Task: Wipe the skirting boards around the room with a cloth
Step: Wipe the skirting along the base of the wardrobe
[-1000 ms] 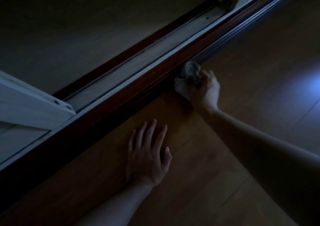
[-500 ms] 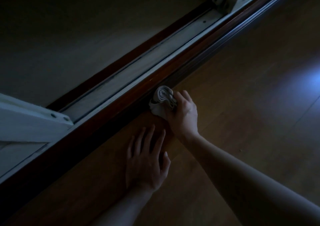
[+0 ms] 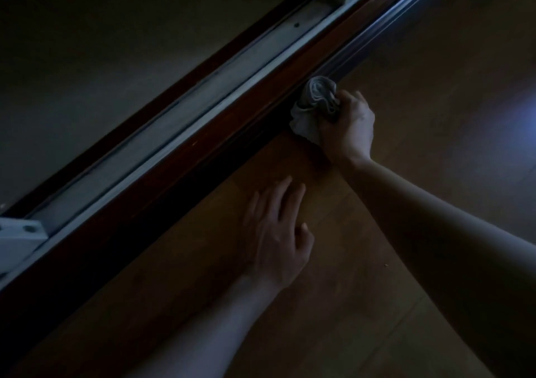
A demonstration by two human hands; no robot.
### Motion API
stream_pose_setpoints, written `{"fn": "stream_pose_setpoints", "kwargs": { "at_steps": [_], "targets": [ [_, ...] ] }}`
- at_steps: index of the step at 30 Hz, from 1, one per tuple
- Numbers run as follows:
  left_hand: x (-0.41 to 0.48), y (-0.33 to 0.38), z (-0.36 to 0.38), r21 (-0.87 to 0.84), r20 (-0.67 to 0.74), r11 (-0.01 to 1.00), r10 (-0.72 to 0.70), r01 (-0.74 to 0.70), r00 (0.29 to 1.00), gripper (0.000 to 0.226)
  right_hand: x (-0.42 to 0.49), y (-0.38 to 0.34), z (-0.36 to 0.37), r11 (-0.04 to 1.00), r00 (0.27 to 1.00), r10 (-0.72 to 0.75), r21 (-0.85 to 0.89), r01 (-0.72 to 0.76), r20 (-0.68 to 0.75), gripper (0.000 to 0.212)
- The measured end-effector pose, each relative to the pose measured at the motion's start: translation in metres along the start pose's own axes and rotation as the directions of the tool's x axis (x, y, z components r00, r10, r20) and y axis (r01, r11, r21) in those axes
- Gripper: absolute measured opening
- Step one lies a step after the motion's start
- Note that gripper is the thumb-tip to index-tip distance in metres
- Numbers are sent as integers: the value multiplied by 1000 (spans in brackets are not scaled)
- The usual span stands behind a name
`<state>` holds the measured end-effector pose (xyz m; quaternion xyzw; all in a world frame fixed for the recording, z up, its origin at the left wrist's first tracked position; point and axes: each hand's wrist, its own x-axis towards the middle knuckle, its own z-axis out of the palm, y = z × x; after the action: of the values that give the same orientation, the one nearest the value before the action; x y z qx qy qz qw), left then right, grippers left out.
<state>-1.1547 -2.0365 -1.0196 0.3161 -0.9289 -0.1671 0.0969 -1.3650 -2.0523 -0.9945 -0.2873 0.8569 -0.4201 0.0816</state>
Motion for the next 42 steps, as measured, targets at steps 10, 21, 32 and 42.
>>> {"fn": "stream_pose_setpoints", "kwargs": {
  "at_steps": [10, 21, 32, 42],
  "targets": [
    [29, 23, 23, 164, 11, 983, -82, 79, 997, 63, 23, 13, -14, 998, 997, -69, 13, 69, 13, 22],
    [32, 25, 24, 203, 27, 976, -82, 75, 996, 65, 42, 19, -24, 999, 999, 22, 34, -21, -31, 21],
    [31, 23, 26, 202, -2, 978, -58, 57, 998, 67, 40, 26, -17, 997, 997, -74, 7, 74, 24, 21],
    [32, 24, 23, 208, 41, 976, -72, 62, 997, 68, 70, 35, -29, 999, 998, 39, -25, -41, -56, 25]
  ]
}}
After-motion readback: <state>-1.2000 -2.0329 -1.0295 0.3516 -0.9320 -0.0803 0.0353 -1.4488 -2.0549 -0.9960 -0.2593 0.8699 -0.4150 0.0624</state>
